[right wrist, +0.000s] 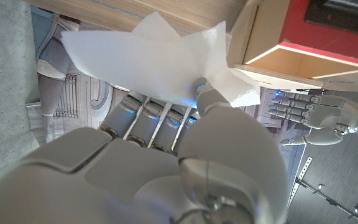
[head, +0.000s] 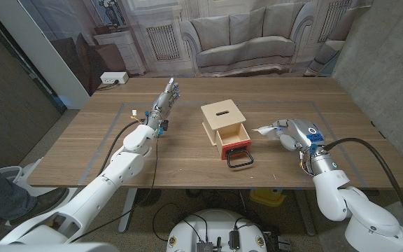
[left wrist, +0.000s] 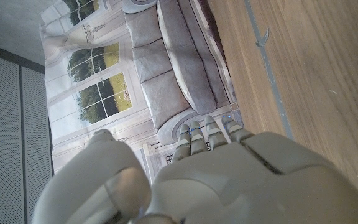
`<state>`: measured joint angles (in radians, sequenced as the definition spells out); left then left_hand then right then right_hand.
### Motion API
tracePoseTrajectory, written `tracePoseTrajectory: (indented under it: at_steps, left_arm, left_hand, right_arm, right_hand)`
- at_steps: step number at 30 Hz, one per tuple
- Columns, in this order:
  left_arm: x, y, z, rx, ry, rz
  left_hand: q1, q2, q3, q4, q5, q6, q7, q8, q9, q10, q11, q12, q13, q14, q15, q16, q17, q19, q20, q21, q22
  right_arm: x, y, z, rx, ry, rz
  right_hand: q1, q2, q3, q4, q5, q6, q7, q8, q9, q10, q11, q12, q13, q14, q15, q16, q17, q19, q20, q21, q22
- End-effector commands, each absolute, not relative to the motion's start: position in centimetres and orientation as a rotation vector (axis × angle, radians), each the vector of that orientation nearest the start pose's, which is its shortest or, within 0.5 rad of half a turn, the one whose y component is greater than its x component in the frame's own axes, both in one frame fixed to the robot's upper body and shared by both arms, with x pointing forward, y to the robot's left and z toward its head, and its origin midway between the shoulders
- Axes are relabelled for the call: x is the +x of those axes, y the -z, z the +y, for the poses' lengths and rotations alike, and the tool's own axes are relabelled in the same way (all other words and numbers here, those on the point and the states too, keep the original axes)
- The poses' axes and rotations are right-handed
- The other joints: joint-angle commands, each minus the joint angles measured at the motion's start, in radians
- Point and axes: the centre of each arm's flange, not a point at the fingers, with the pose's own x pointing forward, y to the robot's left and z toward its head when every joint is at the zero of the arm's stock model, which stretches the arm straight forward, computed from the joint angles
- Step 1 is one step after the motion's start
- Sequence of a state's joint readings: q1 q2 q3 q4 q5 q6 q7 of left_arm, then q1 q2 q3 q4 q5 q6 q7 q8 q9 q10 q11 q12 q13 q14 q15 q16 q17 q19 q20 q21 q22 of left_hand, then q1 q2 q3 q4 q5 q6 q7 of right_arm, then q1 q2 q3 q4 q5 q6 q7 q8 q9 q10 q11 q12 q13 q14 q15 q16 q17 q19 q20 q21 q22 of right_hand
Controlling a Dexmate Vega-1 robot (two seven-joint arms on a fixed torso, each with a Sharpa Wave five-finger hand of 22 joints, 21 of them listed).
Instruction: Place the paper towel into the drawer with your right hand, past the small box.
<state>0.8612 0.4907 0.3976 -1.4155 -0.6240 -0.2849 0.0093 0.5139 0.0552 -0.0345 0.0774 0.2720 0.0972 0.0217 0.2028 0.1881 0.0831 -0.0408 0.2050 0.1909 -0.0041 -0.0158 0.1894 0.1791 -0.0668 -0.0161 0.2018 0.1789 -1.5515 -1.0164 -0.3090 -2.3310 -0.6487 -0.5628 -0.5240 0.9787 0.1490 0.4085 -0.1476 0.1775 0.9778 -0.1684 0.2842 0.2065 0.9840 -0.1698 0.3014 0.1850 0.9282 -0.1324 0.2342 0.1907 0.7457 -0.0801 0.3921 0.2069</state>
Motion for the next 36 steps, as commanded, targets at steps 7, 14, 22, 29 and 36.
tracePoseTrajectory:
  at_steps: [7, 14, 22, 29, 36]
  left_arm:
    - [63.0, 1.0, 26.1, -0.037, 0.258, -0.657]
    - [63.0, 1.2, 26.7, -0.037, 0.256, -0.657]
    - [62.9, 1.4, 27.3, -0.042, 0.256, -0.660]
    - [63.0, 1.7, 27.7, -0.046, 0.255, -0.660]
    - [63.1, 2.0, 27.9, -0.051, 0.255, -0.657]
  left_hand:
    - [0.004, 0.007, -0.007, -0.001, -0.005, 0.002, 0.004, -0.002, 0.004, 0.006, 0.004, 0.001, 0.002, 0.004, 0.001, -0.001, 0.004, -0.003, -0.005, -0.001, 0.002]
    - [0.004, 0.007, -0.007, -0.001, -0.005, 0.002, 0.004, -0.002, 0.004, 0.005, 0.005, 0.000, 0.002, 0.005, 0.002, -0.001, 0.004, -0.003, -0.005, -0.001, 0.002]
    - [0.005, 0.007, -0.008, -0.001, -0.006, 0.002, 0.004, -0.001, 0.004, 0.005, 0.006, 0.000, 0.002, 0.005, 0.001, -0.001, 0.004, -0.004, -0.005, -0.001, 0.002]
    - [0.006, 0.008, -0.009, -0.002, -0.006, 0.003, 0.005, -0.001, 0.004, 0.007, 0.006, 0.001, 0.002, 0.005, 0.001, -0.001, 0.004, -0.004, -0.005, -0.001, 0.002]
    - [0.007, 0.008, -0.009, -0.002, -0.006, 0.003, 0.005, -0.001, 0.004, 0.005, 0.004, 0.000, 0.002, 0.004, 0.001, -0.001, 0.004, -0.004, -0.005, -0.001, 0.002]
  right_arm:
    - [42.1, 7.5, -23.0, -1.387, 0.352, -0.769]
    - [41.7, 7.2, -22.0, -1.396, 0.347, -0.790]
    - [41.5, 6.5, -20.7, -1.410, 0.331, -0.814]
    - [41.3, 6.3, -19.7, -1.415, 0.321, -0.824]
    - [41.7, 6.1, -18.7, -1.422, 0.290, -0.840]
  right_hand:
    - [0.009, -0.004, -0.003, 0.001, 0.001, 0.013, 0.001, -0.004, 0.003, 0.014, 0.006, -0.004, 0.002, 0.009, -0.105, -0.004, 0.002, 0.000, -0.123, 0.005, 0.003]
    - [0.009, -0.003, -0.003, 0.001, 0.001, 0.016, 0.001, -0.006, 0.003, 0.011, -0.001, -0.008, 0.002, 0.011, -0.105, -0.005, 0.002, 0.000, -0.123, 0.006, 0.003]
    - [0.008, -0.003, -0.004, 0.002, 0.002, 0.017, 0.001, -0.008, 0.003, 0.017, -0.002, -0.008, 0.002, 0.011, -0.104, -0.007, 0.002, -0.001, -0.123, 0.006, 0.003]
    - [0.009, -0.003, -0.005, 0.003, 0.002, 0.019, 0.003, -0.010, 0.003, 0.018, 0.002, -0.011, 0.002, 0.012, -0.105, -0.009, 0.002, -0.002, -0.123, 0.006, 0.003]
    - [0.010, -0.002, -0.005, 0.003, 0.002, 0.020, 0.000, -0.012, 0.003, 0.021, 0.005, -0.012, 0.002, 0.015, -0.106, -0.009, 0.003, 0.001, -0.123, 0.008, 0.003]
